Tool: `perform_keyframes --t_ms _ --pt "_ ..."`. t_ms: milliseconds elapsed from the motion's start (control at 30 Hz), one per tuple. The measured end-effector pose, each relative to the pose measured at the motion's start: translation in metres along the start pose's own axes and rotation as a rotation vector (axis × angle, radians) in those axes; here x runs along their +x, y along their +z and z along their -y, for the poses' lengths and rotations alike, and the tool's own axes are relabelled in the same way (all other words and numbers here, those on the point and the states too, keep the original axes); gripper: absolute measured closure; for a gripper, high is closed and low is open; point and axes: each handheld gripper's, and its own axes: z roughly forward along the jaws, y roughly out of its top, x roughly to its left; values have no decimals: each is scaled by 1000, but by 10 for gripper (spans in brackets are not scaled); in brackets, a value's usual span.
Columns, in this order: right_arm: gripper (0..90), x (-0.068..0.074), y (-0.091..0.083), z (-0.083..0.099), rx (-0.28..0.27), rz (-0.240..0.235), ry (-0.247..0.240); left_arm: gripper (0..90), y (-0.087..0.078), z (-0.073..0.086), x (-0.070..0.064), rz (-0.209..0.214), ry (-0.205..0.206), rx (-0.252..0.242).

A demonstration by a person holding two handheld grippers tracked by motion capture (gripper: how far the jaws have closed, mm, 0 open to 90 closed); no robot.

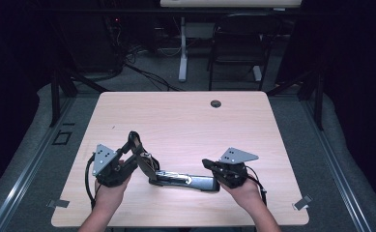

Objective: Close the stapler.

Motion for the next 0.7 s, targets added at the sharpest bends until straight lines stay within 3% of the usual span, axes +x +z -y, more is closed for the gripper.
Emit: perform_keyframes --t_ms 700 --pt "900 18 32 -49 -92 -93 -32 603 6 0 -16 0 43 -9"
